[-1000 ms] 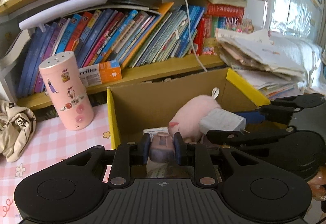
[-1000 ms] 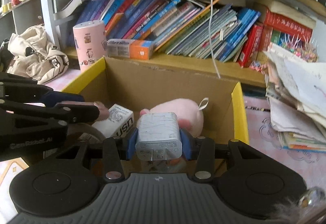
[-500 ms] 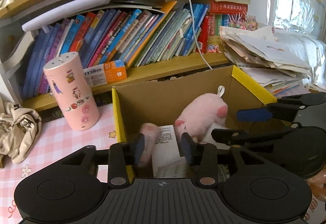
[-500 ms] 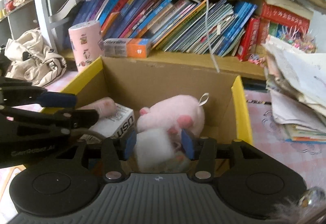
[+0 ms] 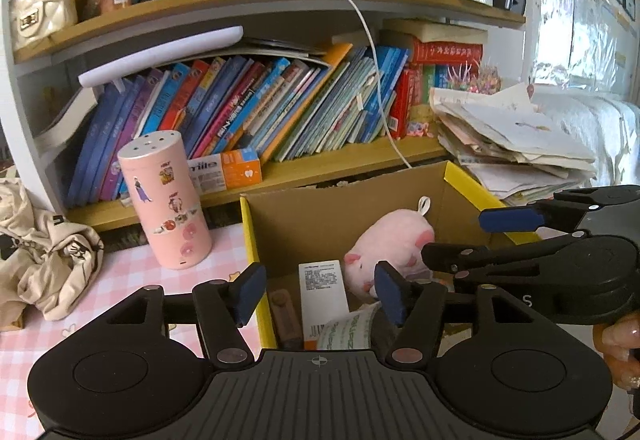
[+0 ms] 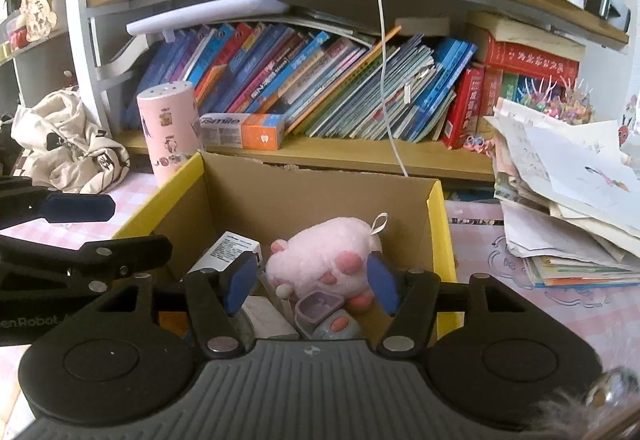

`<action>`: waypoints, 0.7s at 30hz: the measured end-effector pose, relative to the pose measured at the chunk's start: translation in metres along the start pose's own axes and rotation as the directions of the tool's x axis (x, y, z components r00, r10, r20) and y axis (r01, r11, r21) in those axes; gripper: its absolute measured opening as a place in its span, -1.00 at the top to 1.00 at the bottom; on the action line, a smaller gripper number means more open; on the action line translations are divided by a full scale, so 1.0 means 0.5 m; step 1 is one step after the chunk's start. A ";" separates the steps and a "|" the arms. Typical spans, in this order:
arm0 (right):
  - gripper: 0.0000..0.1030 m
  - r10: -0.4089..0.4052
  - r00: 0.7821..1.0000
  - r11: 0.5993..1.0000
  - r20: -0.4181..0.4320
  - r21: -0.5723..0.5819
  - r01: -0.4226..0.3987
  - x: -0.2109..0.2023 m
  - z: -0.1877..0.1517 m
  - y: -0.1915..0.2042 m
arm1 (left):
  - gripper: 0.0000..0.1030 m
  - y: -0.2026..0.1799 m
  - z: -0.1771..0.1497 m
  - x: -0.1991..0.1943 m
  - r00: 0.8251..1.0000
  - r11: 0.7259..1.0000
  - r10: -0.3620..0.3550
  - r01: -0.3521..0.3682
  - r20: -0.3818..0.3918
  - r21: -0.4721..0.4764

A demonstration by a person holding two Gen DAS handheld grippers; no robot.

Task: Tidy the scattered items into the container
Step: 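Open both grippers to release the lighter and charger inside the box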

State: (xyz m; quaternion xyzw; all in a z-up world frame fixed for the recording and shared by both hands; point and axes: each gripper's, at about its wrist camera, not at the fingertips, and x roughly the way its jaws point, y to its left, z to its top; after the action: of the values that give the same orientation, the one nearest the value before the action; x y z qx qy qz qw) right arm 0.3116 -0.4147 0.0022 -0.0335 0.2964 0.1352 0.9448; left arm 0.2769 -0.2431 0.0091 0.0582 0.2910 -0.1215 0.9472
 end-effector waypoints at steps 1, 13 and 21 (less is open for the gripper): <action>-0.18 -0.002 1.000 1.000 0.004 -0.001 0.002 -0.007 -0.001 0.001 | -0.21 -0.001 -0.002 -0.005 1.000 1.000 0.000 0.000 0.003 -0.002; -0.34 -0.052 0.998 0.998 0.042 0.037 0.051 -0.102 -0.030 0.011 | -0.36 -0.009 -0.043 -0.091 0.999 1.000 -0.013 0.014 0.041 -0.020; -0.53 -0.101 0.991 0.994 0.085 0.060 0.096 -0.175 -0.059 0.040 | -0.43 0.004 -0.087 -0.163 0.999 0.999 -0.009 0.011 0.046 -0.040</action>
State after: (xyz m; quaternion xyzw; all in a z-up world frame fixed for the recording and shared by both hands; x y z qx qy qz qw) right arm 0.2209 -0.4205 0.0280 -0.0160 0.2562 0.0816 0.9630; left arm 0.1890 -0.2175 0.0195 0.0347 0.2721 -0.1216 0.9539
